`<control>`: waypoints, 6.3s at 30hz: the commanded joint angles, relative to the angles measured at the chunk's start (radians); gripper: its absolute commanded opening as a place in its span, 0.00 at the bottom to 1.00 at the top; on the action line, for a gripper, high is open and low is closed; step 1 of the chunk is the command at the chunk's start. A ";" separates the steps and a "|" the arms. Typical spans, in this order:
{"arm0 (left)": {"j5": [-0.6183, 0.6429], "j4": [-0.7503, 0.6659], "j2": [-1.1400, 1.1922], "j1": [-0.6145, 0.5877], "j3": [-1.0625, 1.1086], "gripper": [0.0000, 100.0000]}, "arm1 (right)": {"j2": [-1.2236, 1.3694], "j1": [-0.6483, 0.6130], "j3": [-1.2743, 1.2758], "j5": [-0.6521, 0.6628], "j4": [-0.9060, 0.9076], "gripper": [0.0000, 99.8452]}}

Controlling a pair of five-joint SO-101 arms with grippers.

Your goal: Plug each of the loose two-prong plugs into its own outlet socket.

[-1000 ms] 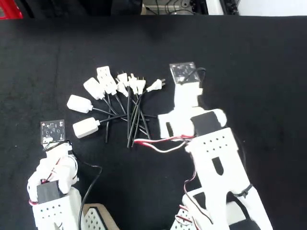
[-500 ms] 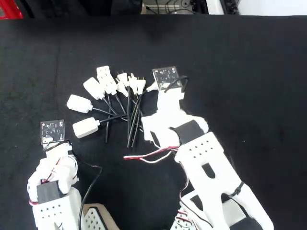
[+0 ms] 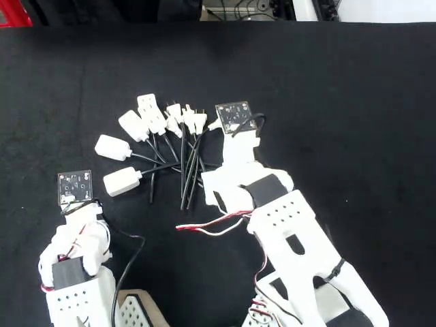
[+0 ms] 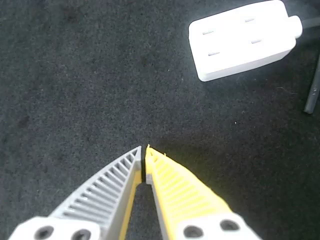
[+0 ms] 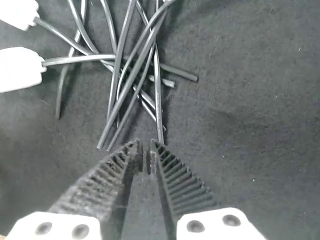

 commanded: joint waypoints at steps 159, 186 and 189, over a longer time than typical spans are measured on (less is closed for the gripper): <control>0.758 -0.224 1.415 -0.490 -1.481 0.03 | 0.478 0.473 -0.185 0.512 -0.095 0.01; 1.128 -0.089 1.780 0.124 -1.498 0.32 | 0.476 0.474 -0.185 0.512 -0.089 0.01; 1.178 -0.044 1.923 0.137 -1.607 0.32 | 0.476 0.474 -0.185 0.514 -0.089 0.01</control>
